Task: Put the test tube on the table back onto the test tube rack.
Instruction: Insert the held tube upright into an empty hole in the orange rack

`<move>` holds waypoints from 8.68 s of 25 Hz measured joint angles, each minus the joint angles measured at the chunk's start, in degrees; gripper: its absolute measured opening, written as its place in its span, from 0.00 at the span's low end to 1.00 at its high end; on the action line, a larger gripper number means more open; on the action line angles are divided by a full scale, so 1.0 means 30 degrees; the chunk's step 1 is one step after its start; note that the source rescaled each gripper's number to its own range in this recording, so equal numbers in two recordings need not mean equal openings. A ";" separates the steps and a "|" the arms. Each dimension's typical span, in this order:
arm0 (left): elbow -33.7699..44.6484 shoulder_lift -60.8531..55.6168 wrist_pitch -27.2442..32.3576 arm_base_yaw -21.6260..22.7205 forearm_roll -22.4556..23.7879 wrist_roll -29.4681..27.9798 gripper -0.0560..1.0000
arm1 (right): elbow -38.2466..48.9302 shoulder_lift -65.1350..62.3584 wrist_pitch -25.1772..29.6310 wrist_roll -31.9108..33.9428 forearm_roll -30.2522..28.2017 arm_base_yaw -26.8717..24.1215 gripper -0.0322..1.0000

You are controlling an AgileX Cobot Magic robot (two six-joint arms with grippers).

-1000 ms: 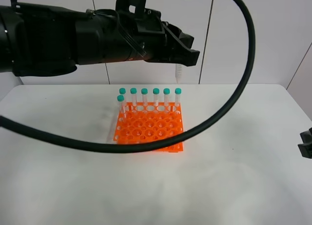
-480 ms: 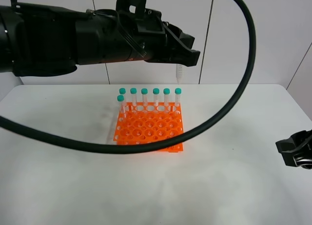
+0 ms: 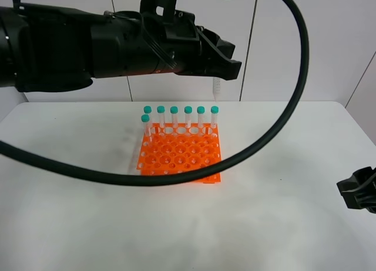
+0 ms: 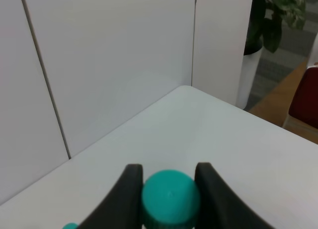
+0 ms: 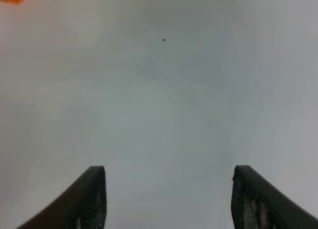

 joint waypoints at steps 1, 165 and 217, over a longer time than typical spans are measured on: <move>0.0000 0.0000 -0.0009 0.0000 0.0000 0.0000 0.05 | 0.0000 -0.0410 0.0337 0.0122 -0.0030 0.0000 0.88; 0.1783 0.3993 -0.4033 0.4227 3.1061 -3.0457 0.05 | 0.0936 -1.5369 0.5923 0.3027 0.0121 -0.3336 0.88; 0.3553 0.6593 -0.7606 0.5694 3.1207 -3.1313 0.05 | 0.0936 -1.5369 0.5923 0.3027 0.0201 -0.3336 0.88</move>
